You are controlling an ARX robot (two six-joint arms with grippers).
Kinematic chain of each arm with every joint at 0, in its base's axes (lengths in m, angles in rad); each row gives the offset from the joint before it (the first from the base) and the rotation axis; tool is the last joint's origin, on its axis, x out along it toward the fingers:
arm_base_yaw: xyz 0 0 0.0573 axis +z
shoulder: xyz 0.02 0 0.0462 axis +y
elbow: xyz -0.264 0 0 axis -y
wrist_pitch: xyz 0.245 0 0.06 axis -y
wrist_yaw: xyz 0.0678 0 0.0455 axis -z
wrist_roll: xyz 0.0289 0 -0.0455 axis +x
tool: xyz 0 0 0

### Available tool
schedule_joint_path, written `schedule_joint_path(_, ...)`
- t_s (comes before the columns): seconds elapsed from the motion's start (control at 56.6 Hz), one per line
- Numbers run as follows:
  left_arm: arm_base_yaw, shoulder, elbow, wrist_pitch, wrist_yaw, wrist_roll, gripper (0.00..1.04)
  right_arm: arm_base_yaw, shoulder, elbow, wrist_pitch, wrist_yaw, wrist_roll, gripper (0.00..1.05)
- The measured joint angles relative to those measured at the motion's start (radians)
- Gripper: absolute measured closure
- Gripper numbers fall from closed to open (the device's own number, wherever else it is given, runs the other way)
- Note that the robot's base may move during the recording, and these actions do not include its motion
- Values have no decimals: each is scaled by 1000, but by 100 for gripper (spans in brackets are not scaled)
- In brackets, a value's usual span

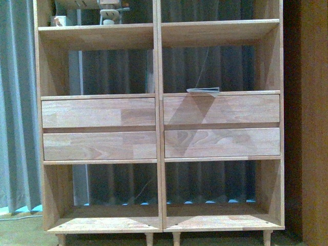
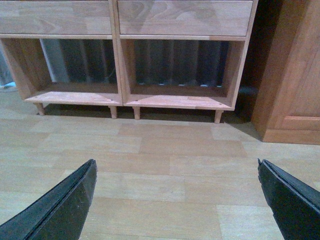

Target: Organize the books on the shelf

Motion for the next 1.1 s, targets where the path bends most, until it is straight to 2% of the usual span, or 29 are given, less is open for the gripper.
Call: schedule_joint_path(1.096,0,0,0,0,0,0,7,0,0,0,0,0,0,7)
